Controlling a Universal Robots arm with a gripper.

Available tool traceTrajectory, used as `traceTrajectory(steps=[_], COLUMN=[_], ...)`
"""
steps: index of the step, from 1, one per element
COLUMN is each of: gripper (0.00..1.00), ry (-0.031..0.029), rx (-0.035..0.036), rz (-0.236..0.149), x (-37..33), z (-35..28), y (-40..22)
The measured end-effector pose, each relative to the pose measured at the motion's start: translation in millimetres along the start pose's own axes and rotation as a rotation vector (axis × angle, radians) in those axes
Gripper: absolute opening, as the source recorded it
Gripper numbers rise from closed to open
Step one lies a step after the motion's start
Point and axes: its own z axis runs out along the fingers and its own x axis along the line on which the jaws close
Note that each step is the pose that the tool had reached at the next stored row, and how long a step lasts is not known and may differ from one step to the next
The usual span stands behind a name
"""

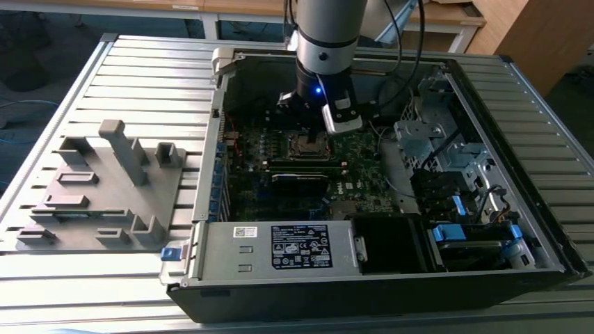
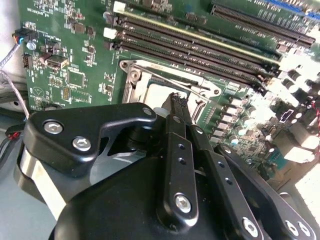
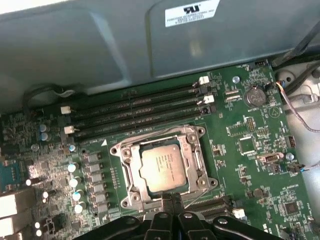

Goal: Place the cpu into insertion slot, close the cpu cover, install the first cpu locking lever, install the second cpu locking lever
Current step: 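Install the second cpu locking lever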

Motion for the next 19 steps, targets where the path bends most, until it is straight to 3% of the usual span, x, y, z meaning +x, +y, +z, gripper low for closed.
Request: traceTrajectory(steps=[4, 8, 19], gripper=[0.11, 0.11, 0.11], ry=[-0.0004, -0.0019, 0.0006], rx=[0.0035, 0.0176, 0.018], rz=[-0.004, -0.017, -0.048], x=[-1.0, -1.3, -1.3], z=[-0.3, -0.2, 0.0], y=[-3.9, -5.2, -5.3])
